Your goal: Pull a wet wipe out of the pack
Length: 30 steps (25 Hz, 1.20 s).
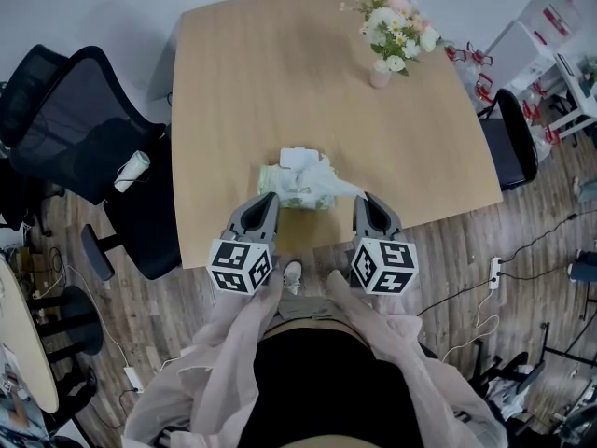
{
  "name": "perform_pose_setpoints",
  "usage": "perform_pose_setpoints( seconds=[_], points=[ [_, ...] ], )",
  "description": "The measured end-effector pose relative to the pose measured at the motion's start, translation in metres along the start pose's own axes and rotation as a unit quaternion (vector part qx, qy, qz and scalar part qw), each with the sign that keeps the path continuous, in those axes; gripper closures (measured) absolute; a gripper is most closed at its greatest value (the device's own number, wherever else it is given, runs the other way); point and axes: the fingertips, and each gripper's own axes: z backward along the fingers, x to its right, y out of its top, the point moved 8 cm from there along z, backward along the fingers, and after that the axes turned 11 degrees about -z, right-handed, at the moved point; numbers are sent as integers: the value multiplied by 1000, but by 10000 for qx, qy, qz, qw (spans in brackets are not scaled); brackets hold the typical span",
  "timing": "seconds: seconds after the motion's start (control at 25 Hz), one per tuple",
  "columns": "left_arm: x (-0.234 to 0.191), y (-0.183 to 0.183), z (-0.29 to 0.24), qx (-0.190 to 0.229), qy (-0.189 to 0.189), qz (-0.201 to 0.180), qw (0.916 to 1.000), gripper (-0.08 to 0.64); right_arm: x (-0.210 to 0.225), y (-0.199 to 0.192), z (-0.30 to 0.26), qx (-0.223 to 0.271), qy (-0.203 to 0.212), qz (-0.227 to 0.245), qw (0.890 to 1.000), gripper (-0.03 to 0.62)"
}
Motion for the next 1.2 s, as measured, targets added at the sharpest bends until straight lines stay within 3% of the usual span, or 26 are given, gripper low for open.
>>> perform_pose_setpoints(
  seconds=[0.6, 1.2],
  points=[
    [1, 6, -6, 7, -83, -130, 9999, 549, 9, 16, 7, 221, -80, -224, 9995, 577],
    [1, 4, -13, -74, -110, -131, 9998, 549, 40, 23, 11, 552, -827, -77, 9950, 577]
  ],
)
